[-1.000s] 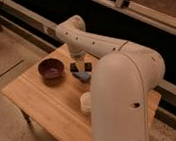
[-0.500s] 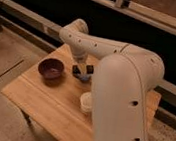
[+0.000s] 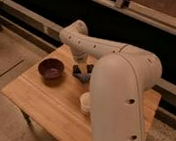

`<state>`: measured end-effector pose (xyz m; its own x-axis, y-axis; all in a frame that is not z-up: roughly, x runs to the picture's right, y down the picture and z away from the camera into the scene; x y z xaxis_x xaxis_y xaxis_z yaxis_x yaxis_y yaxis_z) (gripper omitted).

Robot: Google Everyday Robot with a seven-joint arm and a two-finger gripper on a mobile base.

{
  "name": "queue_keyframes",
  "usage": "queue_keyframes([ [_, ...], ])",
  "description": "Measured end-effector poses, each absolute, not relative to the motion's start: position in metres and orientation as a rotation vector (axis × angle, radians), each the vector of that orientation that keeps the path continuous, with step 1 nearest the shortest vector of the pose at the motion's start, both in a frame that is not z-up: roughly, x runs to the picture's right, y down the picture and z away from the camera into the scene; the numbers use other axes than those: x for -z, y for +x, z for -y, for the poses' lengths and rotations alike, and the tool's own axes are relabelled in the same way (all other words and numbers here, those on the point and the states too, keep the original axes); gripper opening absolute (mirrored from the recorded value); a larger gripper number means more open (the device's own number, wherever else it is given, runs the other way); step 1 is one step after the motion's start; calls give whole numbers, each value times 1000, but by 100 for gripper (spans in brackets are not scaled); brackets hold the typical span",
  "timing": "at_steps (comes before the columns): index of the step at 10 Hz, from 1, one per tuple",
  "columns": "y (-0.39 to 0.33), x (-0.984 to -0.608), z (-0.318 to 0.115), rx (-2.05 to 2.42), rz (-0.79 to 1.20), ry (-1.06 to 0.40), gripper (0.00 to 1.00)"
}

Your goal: Place the eraser on the white sponge

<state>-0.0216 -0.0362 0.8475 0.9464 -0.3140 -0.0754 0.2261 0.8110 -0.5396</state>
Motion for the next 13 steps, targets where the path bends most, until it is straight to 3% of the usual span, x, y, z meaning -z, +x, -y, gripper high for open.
queue_keyframes([
  [13, -16, -875, 30, 309, -139, -562, 0],
])
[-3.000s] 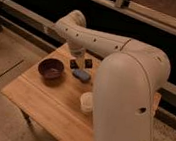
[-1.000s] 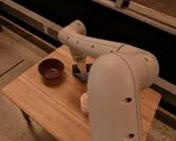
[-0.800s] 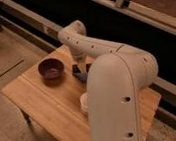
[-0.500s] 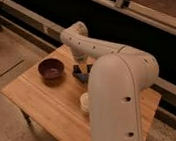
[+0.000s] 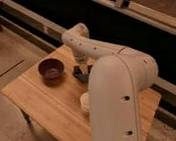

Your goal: Place the eraser on the white sponge

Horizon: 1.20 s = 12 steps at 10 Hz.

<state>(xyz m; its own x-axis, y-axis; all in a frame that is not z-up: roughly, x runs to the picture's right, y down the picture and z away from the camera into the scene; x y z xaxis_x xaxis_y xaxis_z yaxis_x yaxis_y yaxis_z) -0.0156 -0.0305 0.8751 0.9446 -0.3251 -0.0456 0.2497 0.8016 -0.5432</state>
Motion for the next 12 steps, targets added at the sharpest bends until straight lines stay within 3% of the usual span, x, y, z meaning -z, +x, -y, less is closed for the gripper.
queue_keyframes([
  [12, -25, -900, 22, 352, -147, -605, 0],
])
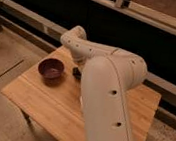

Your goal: Place the eraser on the white sponge

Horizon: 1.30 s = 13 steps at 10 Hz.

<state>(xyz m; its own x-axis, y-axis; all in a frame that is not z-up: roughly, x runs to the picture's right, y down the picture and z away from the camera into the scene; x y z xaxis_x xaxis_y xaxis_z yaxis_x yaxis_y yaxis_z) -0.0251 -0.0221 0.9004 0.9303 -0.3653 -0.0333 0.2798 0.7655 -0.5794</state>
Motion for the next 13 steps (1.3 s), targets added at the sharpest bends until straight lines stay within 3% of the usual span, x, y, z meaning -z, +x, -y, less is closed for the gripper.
queue_keyframes([
  [2, -25, -900, 22, 352, -148, -605, 2],
  [4, -25, -901, 22, 352, -148, -605, 19],
  [5, -25, -901, 22, 352, -148, -605, 34],
  [9, -25, -901, 21, 353, -149, -607, 74],
  [10, -25, -901, 21, 353, -148, -606, 79],
  [13, -25, -901, 21, 353, -148, -607, 80],
])
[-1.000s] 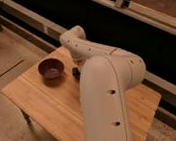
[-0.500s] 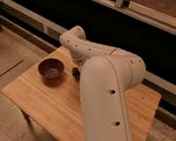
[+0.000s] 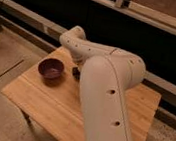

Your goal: Place the eraser on the white sponge

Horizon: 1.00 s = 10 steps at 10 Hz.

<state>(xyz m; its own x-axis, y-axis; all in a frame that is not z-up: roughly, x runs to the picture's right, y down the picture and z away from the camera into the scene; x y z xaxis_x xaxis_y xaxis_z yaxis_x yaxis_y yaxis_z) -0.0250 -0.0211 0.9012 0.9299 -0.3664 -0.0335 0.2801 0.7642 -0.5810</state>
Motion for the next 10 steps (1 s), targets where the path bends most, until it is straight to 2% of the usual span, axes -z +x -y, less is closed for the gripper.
queue_keyframes([
  [2, -25, -900, 22, 356, -151, -605, 80],
  [5, -30, -876, 37, 392, -186, -566, 80],
  [10, -26, -812, 48, 371, -256, -496, 80],
])
